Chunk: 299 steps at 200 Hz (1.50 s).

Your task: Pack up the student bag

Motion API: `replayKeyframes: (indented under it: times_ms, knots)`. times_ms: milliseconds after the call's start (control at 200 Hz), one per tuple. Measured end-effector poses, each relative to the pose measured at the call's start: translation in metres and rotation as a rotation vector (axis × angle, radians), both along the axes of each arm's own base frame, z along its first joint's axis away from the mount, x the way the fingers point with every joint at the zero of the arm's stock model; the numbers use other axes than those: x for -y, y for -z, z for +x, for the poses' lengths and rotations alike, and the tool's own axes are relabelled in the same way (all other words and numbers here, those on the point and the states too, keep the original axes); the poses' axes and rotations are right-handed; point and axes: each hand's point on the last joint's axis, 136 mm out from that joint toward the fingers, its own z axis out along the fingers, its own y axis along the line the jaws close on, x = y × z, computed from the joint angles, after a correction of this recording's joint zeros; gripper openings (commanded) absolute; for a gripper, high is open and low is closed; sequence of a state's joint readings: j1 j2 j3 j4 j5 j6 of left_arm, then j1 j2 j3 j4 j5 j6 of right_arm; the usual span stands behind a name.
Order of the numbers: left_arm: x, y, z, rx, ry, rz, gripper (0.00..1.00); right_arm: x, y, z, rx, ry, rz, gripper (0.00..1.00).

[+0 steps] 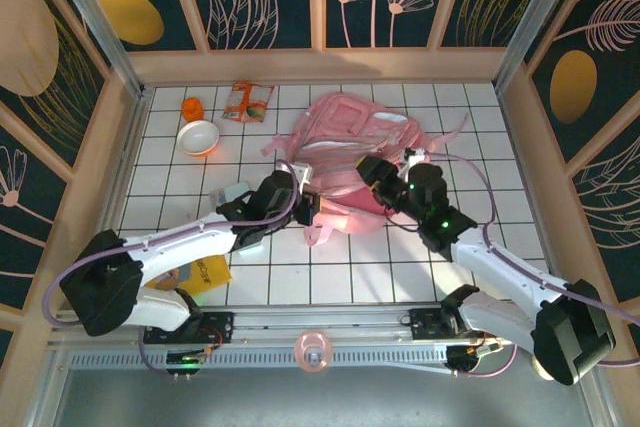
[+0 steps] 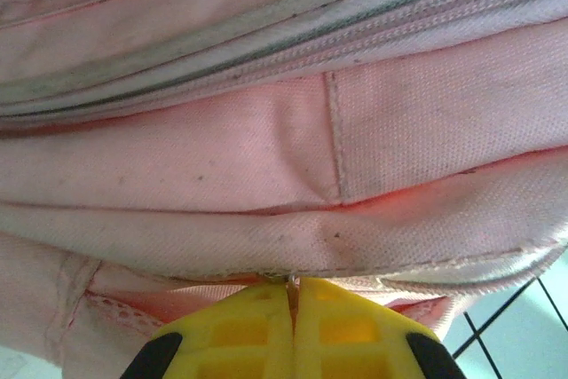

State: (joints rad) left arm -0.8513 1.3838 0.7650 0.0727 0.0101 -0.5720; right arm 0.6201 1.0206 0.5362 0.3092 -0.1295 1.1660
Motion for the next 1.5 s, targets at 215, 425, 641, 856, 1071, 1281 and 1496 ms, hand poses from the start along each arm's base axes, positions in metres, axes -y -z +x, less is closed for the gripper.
replayKeyframes:
  times_ms: [215, 425, 641, 856, 1071, 1281, 1496]
  knots:
    - [0.015, -0.005, -0.005, -0.017, 0.063, -0.049, 0.00, -0.011, 0.018, -0.014, -0.039, 0.033, 0.021, 0.54]
    - [0.016, -0.008, -0.004, -0.009, 0.066, -0.053, 0.00, -0.005, 0.025, -0.003, -0.031, 0.056, -0.031, 0.00]
    - [-0.009, -0.020, 0.018, 0.046, -0.003, -0.035, 0.00, 0.029, -0.010, 0.020, 0.020, -0.044, -0.147, 0.00]
    - [-0.016, -0.037, 0.029, 0.105, 0.021, -0.066, 0.00, 0.077, -0.052, 0.032, 0.090, -0.118, -0.167, 0.20]
    - [-0.001, -0.014, 0.020, 0.015, 0.104, -0.082, 0.00, 0.056, -0.030, 0.014, 0.056, -0.078, -0.092, 0.62]
    - [0.008, -0.018, 0.015, -0.011, 0.140, -0.140, 0.00, 0.029, 0.023, -0.021, -0.042, 0.024, -0.040, 0.62]
    - [0.009, -0.021, 0.016, -0.013, 0.140, -0.146, 0.00, 0.023, 0.023, -0.007, -0.034, 0.095, -0.056, 0.06]
